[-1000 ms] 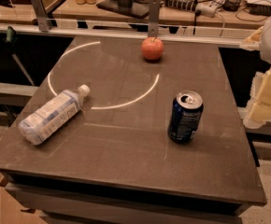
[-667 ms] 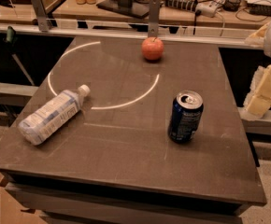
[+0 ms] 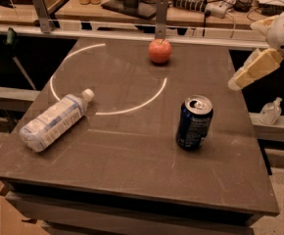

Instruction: Move apple near blue plastic bottle

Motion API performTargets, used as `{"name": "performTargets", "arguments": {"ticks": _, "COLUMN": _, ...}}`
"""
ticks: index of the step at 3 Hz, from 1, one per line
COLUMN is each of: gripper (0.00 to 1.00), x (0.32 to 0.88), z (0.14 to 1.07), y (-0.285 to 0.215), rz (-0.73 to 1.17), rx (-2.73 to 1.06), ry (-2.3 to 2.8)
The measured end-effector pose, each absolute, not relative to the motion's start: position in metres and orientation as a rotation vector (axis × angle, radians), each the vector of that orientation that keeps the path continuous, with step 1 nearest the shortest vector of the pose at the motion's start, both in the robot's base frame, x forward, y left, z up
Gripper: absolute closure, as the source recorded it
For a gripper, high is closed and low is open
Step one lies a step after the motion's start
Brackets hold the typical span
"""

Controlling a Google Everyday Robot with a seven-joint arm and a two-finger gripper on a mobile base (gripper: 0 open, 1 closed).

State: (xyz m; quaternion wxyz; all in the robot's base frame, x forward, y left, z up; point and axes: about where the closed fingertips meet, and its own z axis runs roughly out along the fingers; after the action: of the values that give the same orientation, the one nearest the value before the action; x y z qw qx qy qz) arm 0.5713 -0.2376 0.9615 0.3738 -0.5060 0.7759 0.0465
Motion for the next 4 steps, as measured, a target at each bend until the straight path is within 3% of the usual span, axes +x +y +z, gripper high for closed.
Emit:
{"name": "performTargets", "arguments": {"ticks": 1, "gripper": 0.00, "x": 0.620, "z": 0.948, "y": -0.227, "rz": 0.177, "rx": -1.201, "ry": 1.928}}
{"name": "performTargets", "arguments": {"ticks": 4, "gripper": 0.00, "x": 0.640, "z": 0.923, "y": -0.219, "rz": 0.219, "rx": -1.034, "ry": 1.993}}
